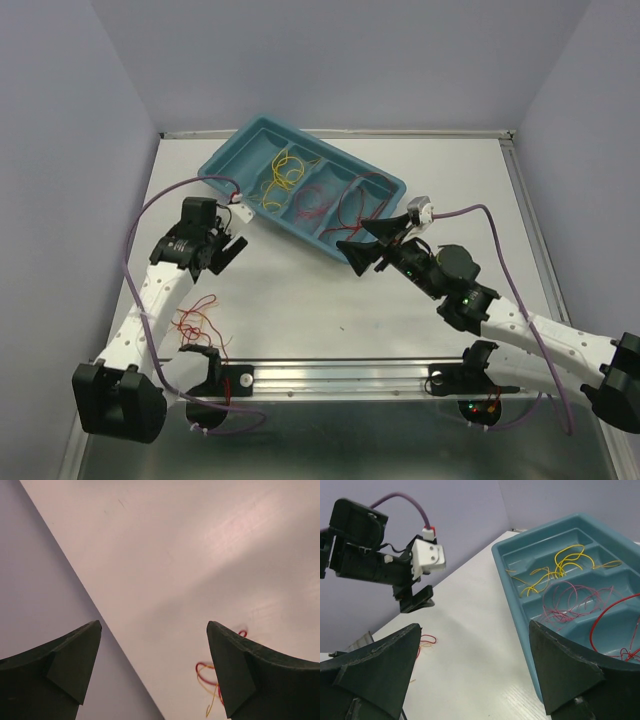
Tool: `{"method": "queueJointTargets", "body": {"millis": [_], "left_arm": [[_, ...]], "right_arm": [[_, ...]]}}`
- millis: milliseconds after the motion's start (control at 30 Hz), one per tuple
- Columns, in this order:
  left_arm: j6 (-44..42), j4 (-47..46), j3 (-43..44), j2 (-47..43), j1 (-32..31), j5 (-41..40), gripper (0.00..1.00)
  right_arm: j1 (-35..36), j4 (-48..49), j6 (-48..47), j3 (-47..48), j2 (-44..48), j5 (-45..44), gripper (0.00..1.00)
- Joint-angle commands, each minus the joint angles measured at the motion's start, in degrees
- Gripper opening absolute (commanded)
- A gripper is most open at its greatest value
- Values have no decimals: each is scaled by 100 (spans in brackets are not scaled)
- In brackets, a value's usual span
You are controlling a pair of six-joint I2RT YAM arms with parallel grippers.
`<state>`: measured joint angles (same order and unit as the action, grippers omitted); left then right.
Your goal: Untangle the cables
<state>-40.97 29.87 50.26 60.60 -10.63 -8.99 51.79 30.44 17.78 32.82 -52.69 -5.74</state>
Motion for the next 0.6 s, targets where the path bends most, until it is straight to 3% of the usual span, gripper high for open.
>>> {"method": "queueJointTargets", "body": {"millis": [0,233,567], "left_arm": [[-939,1073,-253,-654,123,74,98],[-1668,2409,-534,-927,193,1056,99],[-1810,1497,-1149,-207,193,1252,98]], "right_arm": [[-2,270,-20,-56,39,20,93],[-2,261,15,-83,180,81,93],[-2,261,33,-100,224,117,93]]}}
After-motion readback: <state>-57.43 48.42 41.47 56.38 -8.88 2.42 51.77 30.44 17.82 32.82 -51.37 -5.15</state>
